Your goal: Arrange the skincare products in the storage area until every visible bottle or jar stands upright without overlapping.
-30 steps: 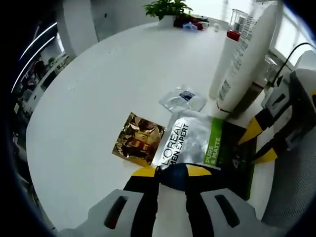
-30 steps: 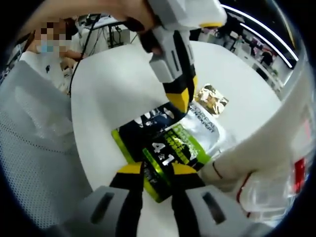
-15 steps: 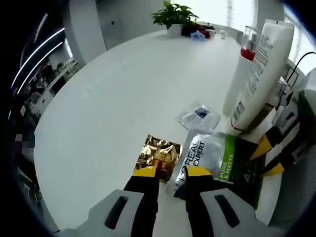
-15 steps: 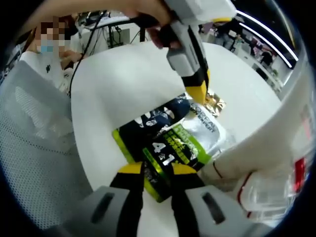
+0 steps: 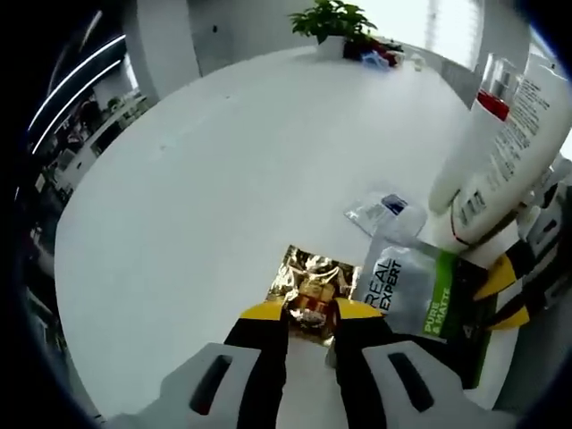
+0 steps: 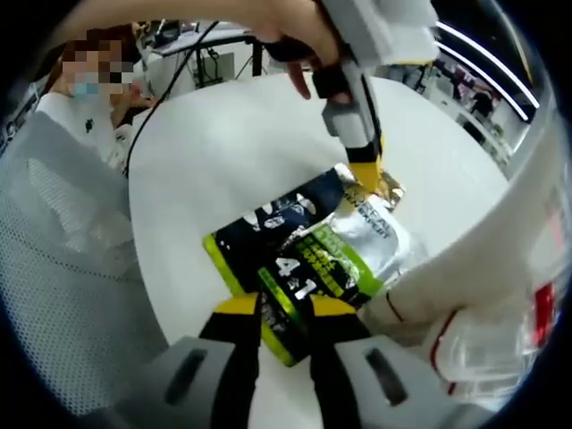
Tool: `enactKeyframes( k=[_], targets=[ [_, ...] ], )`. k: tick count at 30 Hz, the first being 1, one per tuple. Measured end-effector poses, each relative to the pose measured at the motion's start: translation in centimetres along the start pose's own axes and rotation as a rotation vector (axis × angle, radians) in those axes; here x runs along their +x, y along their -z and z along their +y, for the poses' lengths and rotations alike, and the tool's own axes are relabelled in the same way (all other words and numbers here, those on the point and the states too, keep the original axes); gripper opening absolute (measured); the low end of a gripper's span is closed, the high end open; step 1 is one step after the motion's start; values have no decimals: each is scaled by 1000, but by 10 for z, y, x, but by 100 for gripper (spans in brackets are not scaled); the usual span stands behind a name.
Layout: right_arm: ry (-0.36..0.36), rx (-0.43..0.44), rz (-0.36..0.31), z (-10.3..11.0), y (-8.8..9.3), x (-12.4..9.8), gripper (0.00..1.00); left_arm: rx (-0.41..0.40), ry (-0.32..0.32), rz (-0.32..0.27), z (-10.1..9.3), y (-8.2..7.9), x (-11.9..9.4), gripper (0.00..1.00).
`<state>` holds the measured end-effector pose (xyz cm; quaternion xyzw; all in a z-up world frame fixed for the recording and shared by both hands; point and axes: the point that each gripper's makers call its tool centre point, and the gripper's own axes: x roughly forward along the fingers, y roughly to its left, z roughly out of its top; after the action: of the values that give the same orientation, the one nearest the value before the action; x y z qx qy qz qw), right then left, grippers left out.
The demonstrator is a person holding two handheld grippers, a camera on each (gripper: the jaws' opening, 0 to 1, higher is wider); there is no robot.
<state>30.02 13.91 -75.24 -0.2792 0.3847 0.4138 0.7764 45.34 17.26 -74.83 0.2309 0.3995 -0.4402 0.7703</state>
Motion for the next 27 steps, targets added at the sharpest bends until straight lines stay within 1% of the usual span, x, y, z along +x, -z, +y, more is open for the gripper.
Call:
enactKeyframes(
  k=[2,5,8,13,16,19,23,24,27],
  targets=[
    [0,1,0,0,0,0,22,5,-3,2,2,-1,0,18],
    [-1,5,-1,0,0,0,22,15,-10,5,7,-2,1,18],
    [-3,8,-3,0,0,0,22,13,-11,9,8,-3,0,19],
    [-5,12,-4,-1,0,0,22,-1,-28,18,22,-2,-1,19],
    [-6,14,-5,-1,0,0,22,0,-56,27,34,0,-2,18],
    [-7,15,-6,-1,0,0,22,-2,-75,40,42,3,-4,13],
    [-8,17,-7,0,0,0,22,2,-81,51,44,5,-8,14],
    [-9,16,-7,0,0,0,22,8,-81,48,44,3,-10,14],
    [-10,16,-8,0,0,0,22,38,-83,15,39,-10,-17,14]
  ],
)
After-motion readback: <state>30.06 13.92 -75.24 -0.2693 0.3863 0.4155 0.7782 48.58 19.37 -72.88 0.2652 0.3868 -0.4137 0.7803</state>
